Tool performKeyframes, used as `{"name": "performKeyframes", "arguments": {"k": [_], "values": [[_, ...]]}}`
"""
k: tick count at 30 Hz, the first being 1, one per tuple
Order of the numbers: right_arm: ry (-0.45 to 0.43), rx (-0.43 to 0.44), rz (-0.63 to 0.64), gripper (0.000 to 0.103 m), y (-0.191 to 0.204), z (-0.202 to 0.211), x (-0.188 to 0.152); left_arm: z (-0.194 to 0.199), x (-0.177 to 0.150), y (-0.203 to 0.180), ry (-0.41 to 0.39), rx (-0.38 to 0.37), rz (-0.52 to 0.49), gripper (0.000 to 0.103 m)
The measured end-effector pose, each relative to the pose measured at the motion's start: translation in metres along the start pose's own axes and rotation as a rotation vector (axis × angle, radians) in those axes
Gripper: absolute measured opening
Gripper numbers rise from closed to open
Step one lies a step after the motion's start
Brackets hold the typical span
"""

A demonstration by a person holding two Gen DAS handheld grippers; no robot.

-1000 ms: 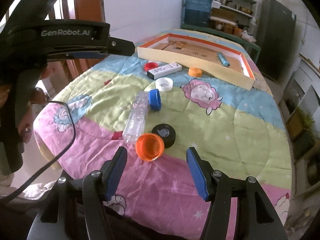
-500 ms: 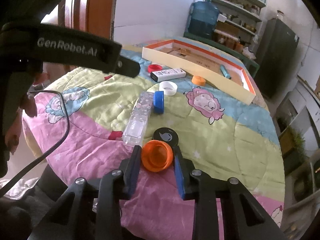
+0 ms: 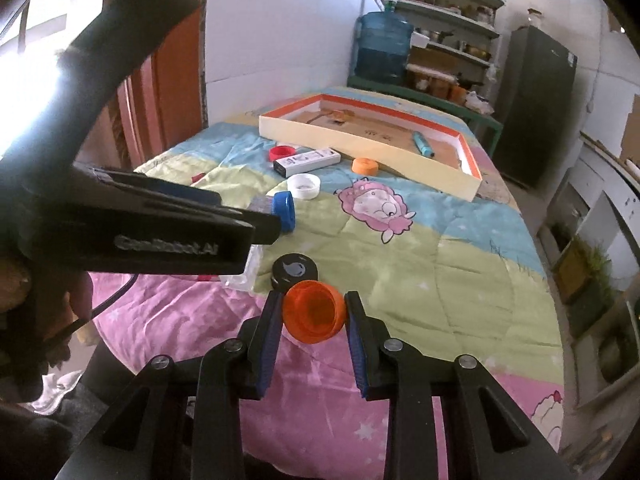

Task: Organize rigid objects
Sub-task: 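Grasp the clear patterned bottle with the left tool while the right tool lifts the orange cap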

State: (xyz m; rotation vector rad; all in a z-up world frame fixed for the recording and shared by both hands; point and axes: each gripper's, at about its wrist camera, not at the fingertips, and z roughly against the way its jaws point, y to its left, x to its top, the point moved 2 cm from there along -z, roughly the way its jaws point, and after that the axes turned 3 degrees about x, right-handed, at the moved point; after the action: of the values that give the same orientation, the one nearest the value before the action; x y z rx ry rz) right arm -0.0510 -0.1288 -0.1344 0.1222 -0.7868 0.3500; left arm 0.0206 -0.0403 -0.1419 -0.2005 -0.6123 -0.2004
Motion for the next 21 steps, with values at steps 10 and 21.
{"name": "performKeyframes", "arguments": {"k": [10,21], "values": [[-0.005,0.012,-0.030,0.032,-0.006,0.001,-0.005,-0.007,0.004,0.001,0.086,-0.064,0.023,0.044],[-0.014,0.008,-0.077,0.032,-0.016,0.002,-0.007,-0.011,0.009,0.003,0.112,-0.044,-0.006,0.024]]}}
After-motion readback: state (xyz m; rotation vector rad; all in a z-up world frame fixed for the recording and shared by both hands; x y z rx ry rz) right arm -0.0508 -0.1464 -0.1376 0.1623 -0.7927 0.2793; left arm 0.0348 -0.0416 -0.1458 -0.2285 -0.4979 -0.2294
